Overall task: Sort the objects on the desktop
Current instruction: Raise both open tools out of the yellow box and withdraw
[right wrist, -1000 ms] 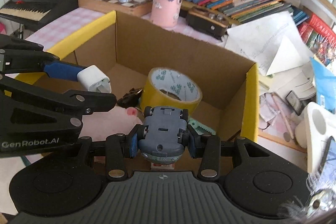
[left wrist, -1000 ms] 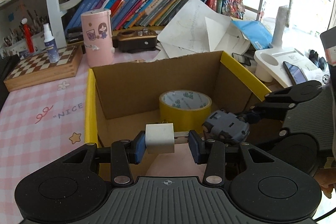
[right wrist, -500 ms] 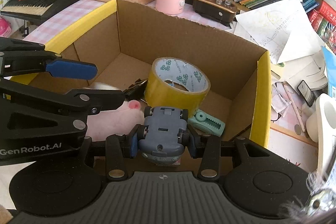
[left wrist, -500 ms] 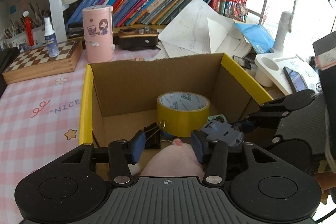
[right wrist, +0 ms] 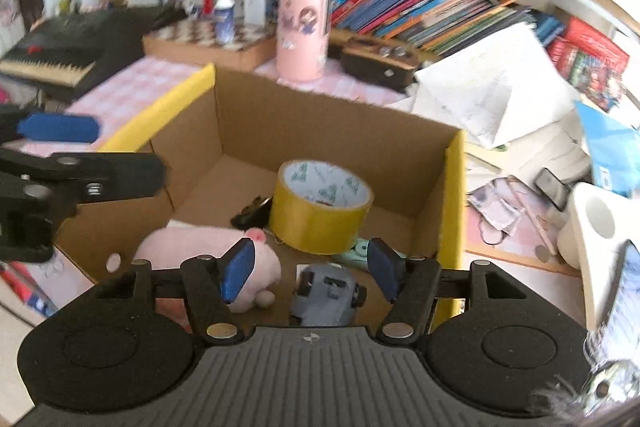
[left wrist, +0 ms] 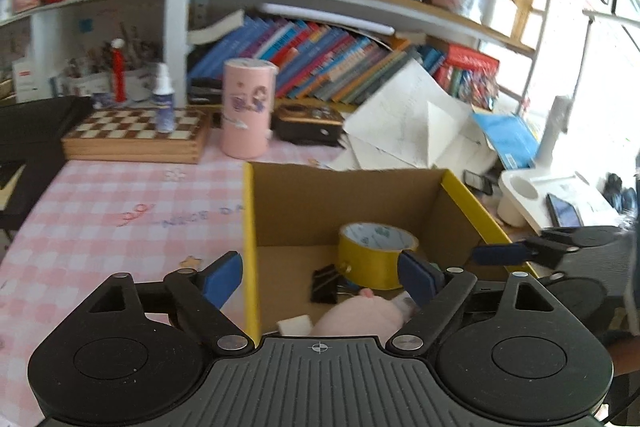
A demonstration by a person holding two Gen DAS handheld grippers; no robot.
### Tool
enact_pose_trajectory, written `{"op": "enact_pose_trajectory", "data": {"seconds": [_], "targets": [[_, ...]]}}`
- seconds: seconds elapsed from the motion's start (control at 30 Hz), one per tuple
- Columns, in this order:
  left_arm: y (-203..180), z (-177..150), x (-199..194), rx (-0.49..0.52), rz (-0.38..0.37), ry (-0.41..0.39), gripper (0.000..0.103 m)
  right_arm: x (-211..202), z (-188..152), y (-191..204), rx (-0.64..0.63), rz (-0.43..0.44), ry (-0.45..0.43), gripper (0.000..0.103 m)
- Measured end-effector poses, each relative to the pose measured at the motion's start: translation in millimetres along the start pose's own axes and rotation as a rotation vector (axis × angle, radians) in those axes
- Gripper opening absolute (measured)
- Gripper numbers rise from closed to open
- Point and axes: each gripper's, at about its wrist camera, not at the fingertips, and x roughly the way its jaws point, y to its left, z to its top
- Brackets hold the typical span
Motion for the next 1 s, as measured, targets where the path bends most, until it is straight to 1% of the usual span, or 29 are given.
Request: {"op": "enact_pose_trajectory", "data": {"seconds": [0.03, 0.1, 0.13, 0.2, 0.27, 0.43, 0.5, 0.57, 0.6, 0.73, 1.0], "targets": [[3.1, -1.1, -6.2, -0.003, 0.013, -0.011, 0.091, -4.8, -0.5, 0.4, 0.018, -0.010, -0.016, 0.065], [7.8, -4.1, -17.7, 0.001, 0.052, -0.039, 0.099, -17.9, -1.1, 3.6, 0.052, -0.038, -0.061, 0.072], [9.5, -6.1, -23.8, 0.006, 0.076, -0.052, 0.100, -24.6, -1.2, 5.5, 0.066, -0.053, -0.084, 0.073], [14.1, -11.0, -34.4, 0.012, 0.111, -0.064, 0.100, -37.1, -2.7, 10.5, 0.094, -0.080, -0.123, 0.077], [20.8, -16.5, -45.9, 0.009, 0.126, -0.071, 0.100, -48.9, -5.6, 17.4, 0.125, -0.105, -0.162, 0.081], [37.0, -30.6, -74.7, -0.013, 0.157, -0.078, 0.100, -74.1, -18.7, 43.5, 0.175, -0.168, -0.233, 0.085], [41.0, -37.3, -84.9, -0.012, 0.183, -0.085, 0.100, -81.8, -26.0, 52.6, 0.208, -0.181, -0.248, 0.087], [43.7, -45.7, -96.9, 0.000, 0.238, -0.103, 0.101, -87.4, -34.4, 63.2, 0.228, -0.186, -0.253, 0.087], [45.6, -49.7, -101.7, 0.003, 0.249, -0.100, 0.101, -90.0, -38.8, 68.7, 0.229, -0.191, -0.253, 0.087], [53.4, -64.0, -117.7, 0.005, 0.242, -0.092, 0.101, -99.5, -55.3, 89.1, 0.239, -0.217, -0.242, 0.087], [66.6, -82.0, -143.9, 0.009, 0.224, -0.079, 0.101, -117.3, -78.2, 127.6, 0.255, -0.237, -0.231, 0.087]]}}
